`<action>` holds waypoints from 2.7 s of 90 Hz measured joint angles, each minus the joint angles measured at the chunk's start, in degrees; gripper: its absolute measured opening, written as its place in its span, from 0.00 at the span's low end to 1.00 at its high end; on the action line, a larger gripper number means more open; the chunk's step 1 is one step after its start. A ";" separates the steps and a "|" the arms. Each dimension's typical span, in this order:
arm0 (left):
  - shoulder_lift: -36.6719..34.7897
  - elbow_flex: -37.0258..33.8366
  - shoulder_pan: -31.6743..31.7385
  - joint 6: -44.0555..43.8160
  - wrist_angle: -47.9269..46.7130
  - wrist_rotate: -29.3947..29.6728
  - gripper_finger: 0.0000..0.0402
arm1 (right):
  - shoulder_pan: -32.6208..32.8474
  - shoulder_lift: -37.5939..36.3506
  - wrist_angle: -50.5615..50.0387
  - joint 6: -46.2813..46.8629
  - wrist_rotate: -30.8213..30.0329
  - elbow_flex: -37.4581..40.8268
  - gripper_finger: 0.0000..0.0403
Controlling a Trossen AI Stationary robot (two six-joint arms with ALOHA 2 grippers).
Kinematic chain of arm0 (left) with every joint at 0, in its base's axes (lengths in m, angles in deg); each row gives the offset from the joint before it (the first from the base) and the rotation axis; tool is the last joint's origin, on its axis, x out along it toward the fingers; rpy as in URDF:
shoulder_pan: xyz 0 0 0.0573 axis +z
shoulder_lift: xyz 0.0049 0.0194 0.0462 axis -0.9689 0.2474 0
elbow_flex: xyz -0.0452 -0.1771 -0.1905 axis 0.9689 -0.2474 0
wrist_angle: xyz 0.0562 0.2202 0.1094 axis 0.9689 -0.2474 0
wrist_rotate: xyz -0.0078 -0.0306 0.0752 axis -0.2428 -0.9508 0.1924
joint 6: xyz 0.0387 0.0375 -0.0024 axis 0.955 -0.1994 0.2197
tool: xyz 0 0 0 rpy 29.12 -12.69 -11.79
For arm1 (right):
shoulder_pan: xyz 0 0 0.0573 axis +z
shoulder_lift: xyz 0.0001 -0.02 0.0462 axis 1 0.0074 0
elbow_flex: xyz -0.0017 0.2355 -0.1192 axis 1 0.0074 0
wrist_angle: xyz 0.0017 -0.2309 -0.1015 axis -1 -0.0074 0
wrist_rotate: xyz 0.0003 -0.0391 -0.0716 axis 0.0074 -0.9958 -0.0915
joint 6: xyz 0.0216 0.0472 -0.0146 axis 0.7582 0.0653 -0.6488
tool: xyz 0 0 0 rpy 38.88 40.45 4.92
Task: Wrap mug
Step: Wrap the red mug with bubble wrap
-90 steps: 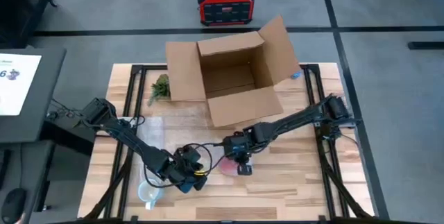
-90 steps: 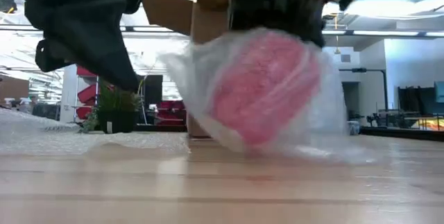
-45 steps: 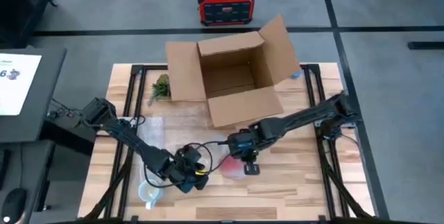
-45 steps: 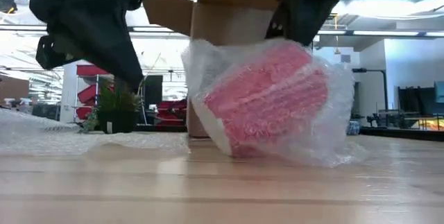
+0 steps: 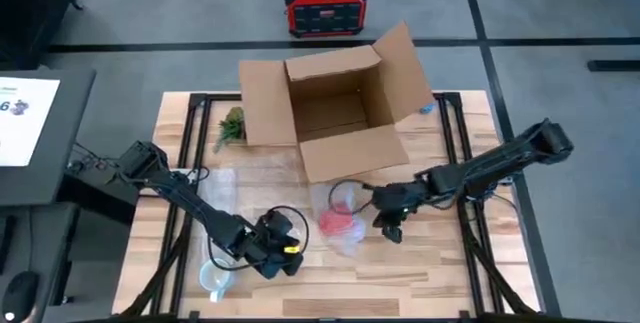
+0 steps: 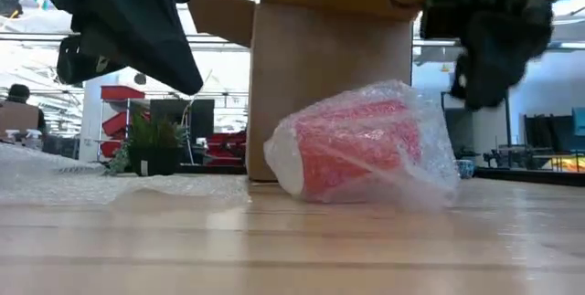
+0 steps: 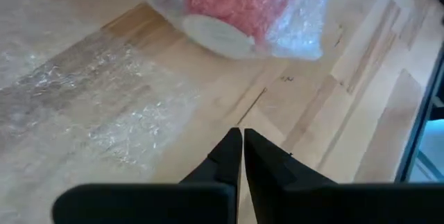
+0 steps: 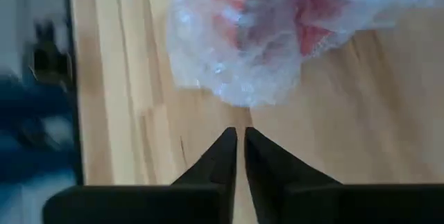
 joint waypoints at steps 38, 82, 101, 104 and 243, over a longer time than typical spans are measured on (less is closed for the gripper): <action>0.24 -0.16 8.02 6.60 3.57 -3.55 0.00 | 1.29 1.31 27.13 -6.86 -8.66 8.02 0.52; 1.65 -0.49 14.69 12.00 11.72 -4.07 0.00 | 1.60 21.88 38.40 -8.54 -4.84 -2.95 0.45; 5.57 -0.49 14.21 10.40 19.52 -4.70 0.00 | 2.82 27.79 32.12 -5.93 -4.31 -11.39 0.30; 5.58 -0.49 13.98 10.05 19.69 -4.60 0.00 | 2.97 27.81 29.87 -5.02 -4.29 -12.60 0.26; -1.70 0.58 10.08 14.21 11.98 -1.84 0.00 | 8.36 33.52 -62.50 -28.87 1.22 -52.14 0.06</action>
